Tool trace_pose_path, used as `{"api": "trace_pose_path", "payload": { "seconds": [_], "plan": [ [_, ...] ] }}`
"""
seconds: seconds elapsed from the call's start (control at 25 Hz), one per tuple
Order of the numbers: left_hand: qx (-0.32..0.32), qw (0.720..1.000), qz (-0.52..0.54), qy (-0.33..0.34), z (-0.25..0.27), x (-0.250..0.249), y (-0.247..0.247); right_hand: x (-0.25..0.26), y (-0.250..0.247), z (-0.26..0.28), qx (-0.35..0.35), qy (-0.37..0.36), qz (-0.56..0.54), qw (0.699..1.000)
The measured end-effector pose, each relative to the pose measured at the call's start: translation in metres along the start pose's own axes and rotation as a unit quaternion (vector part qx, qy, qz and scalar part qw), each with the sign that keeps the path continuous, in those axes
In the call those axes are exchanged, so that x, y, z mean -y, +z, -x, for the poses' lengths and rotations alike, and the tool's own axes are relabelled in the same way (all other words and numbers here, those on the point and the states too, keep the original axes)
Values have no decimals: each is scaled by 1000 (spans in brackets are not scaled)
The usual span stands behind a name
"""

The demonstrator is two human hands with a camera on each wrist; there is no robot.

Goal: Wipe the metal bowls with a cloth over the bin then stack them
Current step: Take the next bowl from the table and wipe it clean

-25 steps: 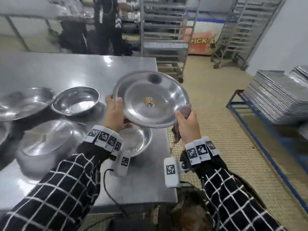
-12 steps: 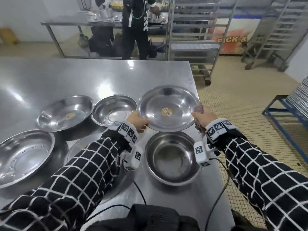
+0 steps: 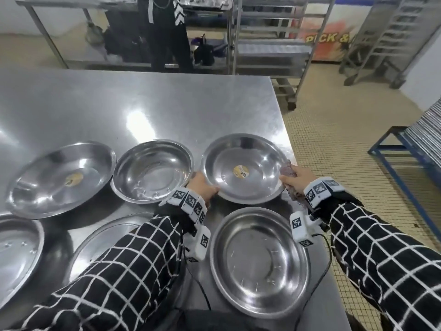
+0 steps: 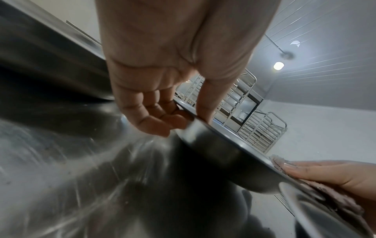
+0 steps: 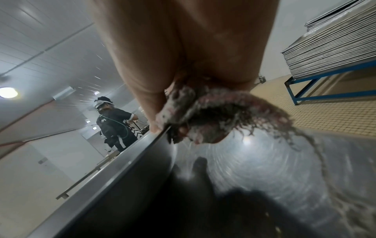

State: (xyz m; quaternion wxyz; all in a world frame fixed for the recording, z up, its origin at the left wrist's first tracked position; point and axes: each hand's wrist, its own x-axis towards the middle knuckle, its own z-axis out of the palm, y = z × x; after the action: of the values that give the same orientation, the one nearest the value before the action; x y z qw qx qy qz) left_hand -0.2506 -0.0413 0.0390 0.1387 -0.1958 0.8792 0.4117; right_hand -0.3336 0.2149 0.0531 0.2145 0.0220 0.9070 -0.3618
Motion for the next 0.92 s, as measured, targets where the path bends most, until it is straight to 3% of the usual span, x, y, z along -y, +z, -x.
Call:
{"api": "trace_pose_path", "payload": {
  "seconds": [0.2, 0.32, 0.44, 0.56, 0.76, 0.92],
  "plan": [
    [-23, 999, 12, 24, -4, -1, -2, -4, 1, -11, 13, 7, -22, 1000],
    [-32, 999, 17, 31, 3, -2, -5, -4, 0, -9, 5, -1, 51, 999],
    [-37, 999, 4, 26, 12, -3, -8, -2, 2, -5, -59, -58, 183, 980],
    [-71, 997, -5, 18, 38, 1, -15, 12, 5, 14, -86, -165, 146, 972],
    [-154, 987, -9, -37, 105, 36, -38, 60, 32, 72, 19, -317, 89, 944],
    [-264, 959, -13, -101, 178, 98, -47, 99, 82, 98, 88, -362, 152, 915]
  ]
}}
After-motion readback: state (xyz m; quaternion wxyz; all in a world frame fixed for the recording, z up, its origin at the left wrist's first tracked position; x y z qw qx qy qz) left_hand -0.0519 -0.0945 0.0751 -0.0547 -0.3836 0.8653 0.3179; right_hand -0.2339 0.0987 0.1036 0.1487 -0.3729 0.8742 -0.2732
